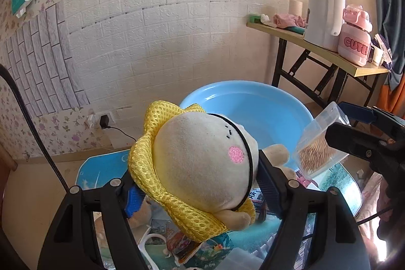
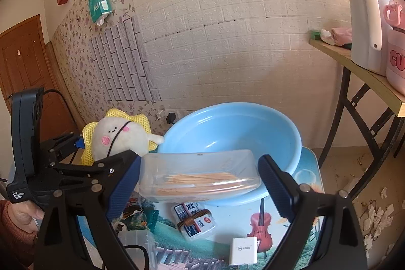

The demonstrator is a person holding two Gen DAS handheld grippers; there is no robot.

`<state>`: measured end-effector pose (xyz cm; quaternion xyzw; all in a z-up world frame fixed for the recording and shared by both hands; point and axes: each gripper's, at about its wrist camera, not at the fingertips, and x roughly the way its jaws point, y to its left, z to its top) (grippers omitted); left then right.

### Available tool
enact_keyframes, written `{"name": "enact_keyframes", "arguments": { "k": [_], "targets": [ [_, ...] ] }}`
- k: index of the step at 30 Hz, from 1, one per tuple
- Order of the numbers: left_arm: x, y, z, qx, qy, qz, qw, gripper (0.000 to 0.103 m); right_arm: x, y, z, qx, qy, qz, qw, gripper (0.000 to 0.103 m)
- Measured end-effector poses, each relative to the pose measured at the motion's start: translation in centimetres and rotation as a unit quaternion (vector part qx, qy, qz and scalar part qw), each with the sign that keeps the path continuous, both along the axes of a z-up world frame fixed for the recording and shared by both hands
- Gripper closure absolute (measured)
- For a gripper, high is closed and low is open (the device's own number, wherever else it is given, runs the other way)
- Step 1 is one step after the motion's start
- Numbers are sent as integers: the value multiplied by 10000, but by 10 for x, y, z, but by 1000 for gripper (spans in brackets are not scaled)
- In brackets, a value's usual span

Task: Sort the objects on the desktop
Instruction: 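Carry the doll into the blue basin with the left gripper while the right gripper carries the toothpick box there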

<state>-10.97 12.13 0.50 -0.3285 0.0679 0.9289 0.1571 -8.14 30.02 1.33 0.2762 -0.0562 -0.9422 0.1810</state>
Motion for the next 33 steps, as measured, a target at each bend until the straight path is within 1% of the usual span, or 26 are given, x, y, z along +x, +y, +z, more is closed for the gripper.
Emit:
{"name": "enact_keyframes", "arguments": {
  "k": [3, 8, 13, 17, 23, 33],
  "targets": [
    [-10, 12, -10, -148, -86, -92, 9998, 27, -13, 1, -6, 26, -91, 5, 10000, 9],
    [-23, 25, -23, -231, -236, -158, 9993, 25, -28, 2, -16, 80, -205, 6, 9998, 9],
    [-29, 30, -26, -316, -197, -136, 9992, 20, -37, 3, -22, -11, -310, -57, 9995, 10],
    [-26, 31, -22, -349, -115, -207, 9991, 13, -42, 4, -24, 21, -323, -111, 9994, 13],
    [-22, 31, -17, -352, -33, -238, 9991, 12, -45, 2, -29, 56, -433, -97, 9990, 13],
    [-5, 17, -19, -391, -81, -123, 9991, 12, -28, 7, -32, 121, -529, -174, 9984, 13]
  ]
}}
